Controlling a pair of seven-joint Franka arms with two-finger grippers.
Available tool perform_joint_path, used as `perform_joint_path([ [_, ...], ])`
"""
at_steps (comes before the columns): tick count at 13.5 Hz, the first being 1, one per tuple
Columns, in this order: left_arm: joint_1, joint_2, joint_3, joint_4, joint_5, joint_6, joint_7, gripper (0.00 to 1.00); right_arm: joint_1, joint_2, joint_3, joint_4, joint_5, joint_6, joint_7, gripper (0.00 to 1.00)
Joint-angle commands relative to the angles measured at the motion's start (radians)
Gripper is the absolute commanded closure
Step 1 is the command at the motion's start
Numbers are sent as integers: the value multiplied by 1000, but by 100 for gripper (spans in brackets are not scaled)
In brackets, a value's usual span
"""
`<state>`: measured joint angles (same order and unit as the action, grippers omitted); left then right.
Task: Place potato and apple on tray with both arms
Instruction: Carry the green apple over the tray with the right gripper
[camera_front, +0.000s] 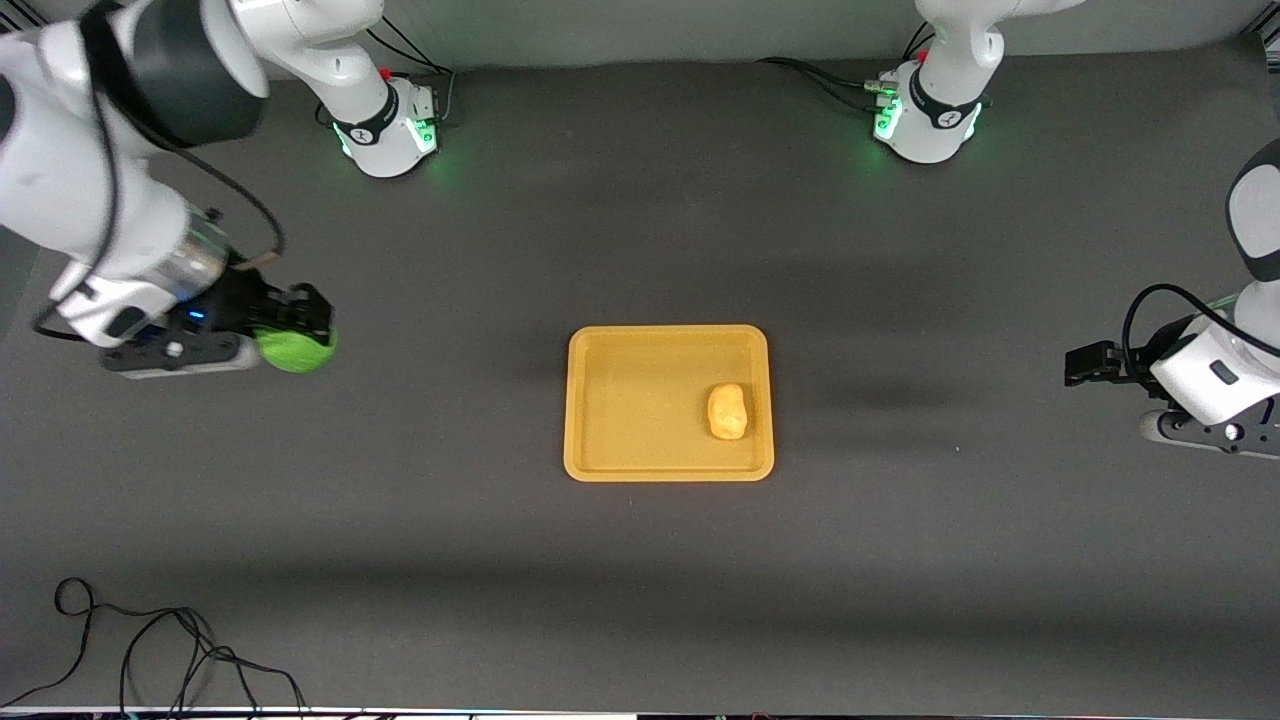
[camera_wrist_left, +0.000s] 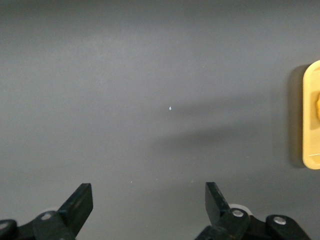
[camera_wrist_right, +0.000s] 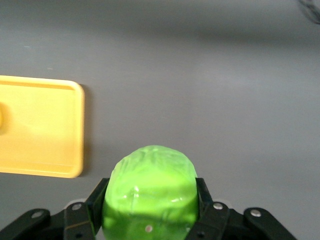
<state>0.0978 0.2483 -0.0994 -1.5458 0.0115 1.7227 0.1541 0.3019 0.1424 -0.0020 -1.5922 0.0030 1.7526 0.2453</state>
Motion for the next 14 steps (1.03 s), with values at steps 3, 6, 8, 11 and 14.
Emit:
perform_joint_path([
  [3,0,-23,3,6,27,-3,-25,0,271,351,-3,433,-1,-111,363,48],
  [6,-10,-30,-6,13,33,-40,-203,0,426,508,0,612,0,-104,578,48],
  [8,-21,-35,-8,53,61,-112,-206,0,483,565,0,640,-2,-64,647,48],
  [11,-21,-95,-10,90,61,-202,-194,0,482,644,-3,624,-11,-4,641,48],
  [14,-12,-99,-14,73,33,-183,-73,0,474,738,-10,554,-31,184,643,48],
])
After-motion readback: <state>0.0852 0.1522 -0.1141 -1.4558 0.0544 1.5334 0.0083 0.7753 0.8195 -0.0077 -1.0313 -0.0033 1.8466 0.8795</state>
